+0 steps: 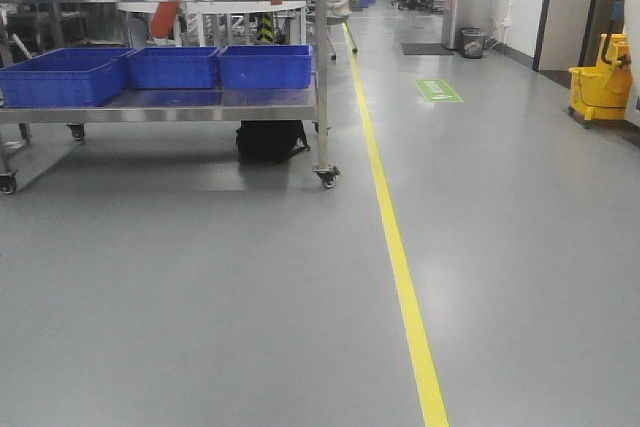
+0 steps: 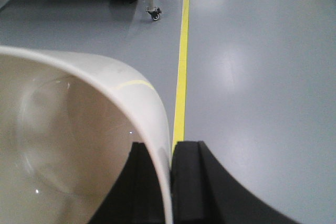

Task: Move white bin to right shelf second layer
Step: 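Drive the base along the aisle past the blue crate racks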

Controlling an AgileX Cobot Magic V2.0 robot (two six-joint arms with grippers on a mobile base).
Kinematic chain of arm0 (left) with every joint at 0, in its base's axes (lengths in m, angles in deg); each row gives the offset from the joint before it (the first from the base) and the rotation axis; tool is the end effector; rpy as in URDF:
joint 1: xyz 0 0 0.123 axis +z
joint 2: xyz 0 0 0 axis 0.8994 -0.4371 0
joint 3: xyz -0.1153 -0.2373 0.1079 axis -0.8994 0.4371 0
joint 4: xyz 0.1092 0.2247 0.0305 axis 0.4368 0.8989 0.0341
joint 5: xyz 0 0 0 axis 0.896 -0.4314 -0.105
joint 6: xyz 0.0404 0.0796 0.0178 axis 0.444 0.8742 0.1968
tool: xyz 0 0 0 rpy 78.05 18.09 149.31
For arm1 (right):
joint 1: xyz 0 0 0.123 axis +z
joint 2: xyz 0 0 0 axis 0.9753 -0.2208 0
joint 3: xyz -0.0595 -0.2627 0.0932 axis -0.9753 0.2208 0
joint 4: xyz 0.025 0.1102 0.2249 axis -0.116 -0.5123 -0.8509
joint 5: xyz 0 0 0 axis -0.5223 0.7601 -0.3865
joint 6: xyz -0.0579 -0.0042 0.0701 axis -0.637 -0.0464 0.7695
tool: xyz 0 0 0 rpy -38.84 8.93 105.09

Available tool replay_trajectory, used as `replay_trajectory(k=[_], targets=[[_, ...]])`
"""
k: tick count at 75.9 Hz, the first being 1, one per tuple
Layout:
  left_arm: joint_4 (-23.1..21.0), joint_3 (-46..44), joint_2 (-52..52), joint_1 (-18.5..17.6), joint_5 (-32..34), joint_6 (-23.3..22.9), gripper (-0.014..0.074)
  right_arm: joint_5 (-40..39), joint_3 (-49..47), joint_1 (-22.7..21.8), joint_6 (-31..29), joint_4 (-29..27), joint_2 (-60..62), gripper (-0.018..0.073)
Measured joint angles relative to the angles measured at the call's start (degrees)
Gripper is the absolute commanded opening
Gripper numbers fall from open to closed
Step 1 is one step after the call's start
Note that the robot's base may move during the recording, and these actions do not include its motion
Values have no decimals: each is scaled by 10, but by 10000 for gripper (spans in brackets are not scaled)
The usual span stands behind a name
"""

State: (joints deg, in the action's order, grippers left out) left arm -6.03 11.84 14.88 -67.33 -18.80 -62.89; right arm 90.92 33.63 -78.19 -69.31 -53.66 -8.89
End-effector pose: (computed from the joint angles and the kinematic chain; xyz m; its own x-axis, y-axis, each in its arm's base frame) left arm 0.0558 -0.0032 0.1962 -0.0732 0.0478 -0.9962 0.0599 0.9973 0.0435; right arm 0.0696 0.0045 0.3167 -0.3241 0.0523 -0.9446 -0.0276 0.9975 0.0646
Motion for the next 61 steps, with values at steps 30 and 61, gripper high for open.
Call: replay_trajectory(k=[30, 61], targets=[[0, 0, 0, 0, 0, 0, 85, 0, 0, 0, 0, 0, 0, 77], [0, 0, 0, 0, 0, 0, 85, 0, 0, 0, 0, 0, 0, 77]])
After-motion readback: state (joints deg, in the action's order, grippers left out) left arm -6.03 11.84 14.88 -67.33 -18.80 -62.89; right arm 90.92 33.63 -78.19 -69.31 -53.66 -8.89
